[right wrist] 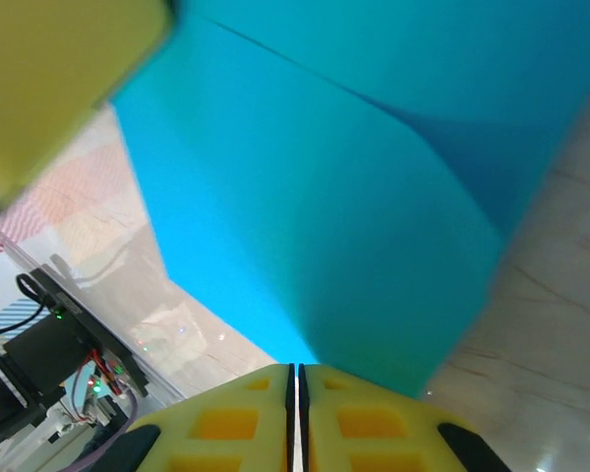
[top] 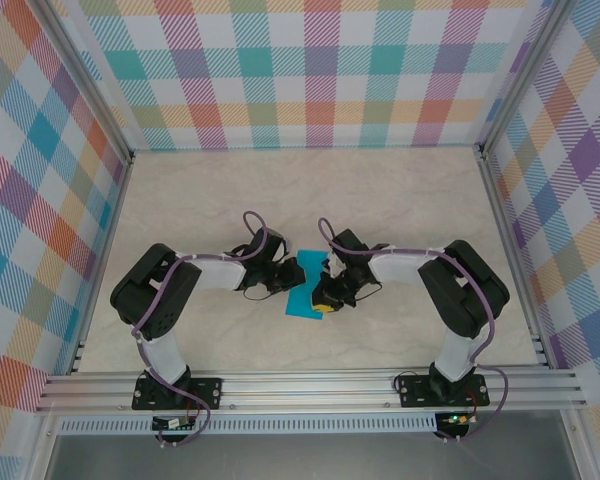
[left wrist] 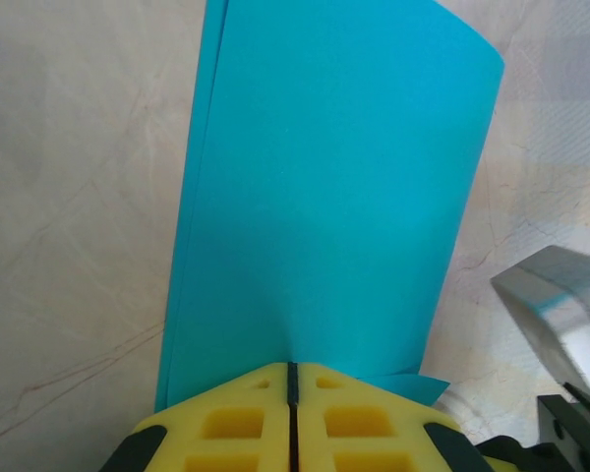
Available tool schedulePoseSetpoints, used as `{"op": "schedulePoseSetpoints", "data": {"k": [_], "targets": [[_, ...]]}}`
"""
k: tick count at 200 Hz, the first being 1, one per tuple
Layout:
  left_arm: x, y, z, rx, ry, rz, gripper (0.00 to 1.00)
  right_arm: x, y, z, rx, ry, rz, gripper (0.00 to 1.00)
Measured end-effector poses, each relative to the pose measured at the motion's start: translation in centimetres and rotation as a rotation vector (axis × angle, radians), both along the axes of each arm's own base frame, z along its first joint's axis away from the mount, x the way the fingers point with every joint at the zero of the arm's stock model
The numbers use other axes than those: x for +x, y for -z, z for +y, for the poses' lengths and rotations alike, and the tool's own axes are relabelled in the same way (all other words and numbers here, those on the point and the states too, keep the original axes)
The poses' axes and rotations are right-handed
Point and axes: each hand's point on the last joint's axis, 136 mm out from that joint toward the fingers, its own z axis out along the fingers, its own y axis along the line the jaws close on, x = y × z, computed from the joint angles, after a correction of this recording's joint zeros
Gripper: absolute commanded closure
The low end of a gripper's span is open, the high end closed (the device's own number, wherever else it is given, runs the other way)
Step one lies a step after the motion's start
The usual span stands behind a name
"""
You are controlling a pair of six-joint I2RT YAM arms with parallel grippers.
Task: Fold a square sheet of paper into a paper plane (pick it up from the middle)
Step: Fold the triangle a second time at the center of the table.
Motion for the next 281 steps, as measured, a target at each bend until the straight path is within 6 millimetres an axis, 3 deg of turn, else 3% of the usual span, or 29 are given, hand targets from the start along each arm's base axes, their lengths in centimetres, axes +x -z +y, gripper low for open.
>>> {"op": "schedulePoseSetpoints", "data": {"k": [27, 45, 84, 158, 220, 281], "targets": [[0.0, 0.0, 0.0, 0.0, 0.001, 0.0, 0.92, 1.7, -1.7, 1.3, 0.037, 0.002, -0.045, 0.87], [0.0, 0.0, 0.0, 0.001, 0.002, -0.001, 0.93, 2.2, -1.6, 1.9, 0.043, 0.0, -0.052, 0.87], [0.0, 0.0, 0.0, 0.001, 0.003, -0.002, 0.93, 0.0, 1.3, 0.4, -0.023, -0.009, 0.012, 0.87], [-0.1, 0.1, 0.0, 0.005, 0.003, -0.007, 0.94, -2.8, 1.3, -1.8, -0.007, -0.012, -0.004, 0.84], [-0.1, 0.1, 0.0, 0.004, 0.003, -0.008, 0.94, -3.8, 1.2, -2.8, -0.025, -0.008, 0.003, 0.84], [-0.2, 0.0, -0.1, 0.004, 0.006, -0.009, 0.89, -3.2, -1.1, -3.9, -0.062, 0.046, -0.071, 0.71]]}}
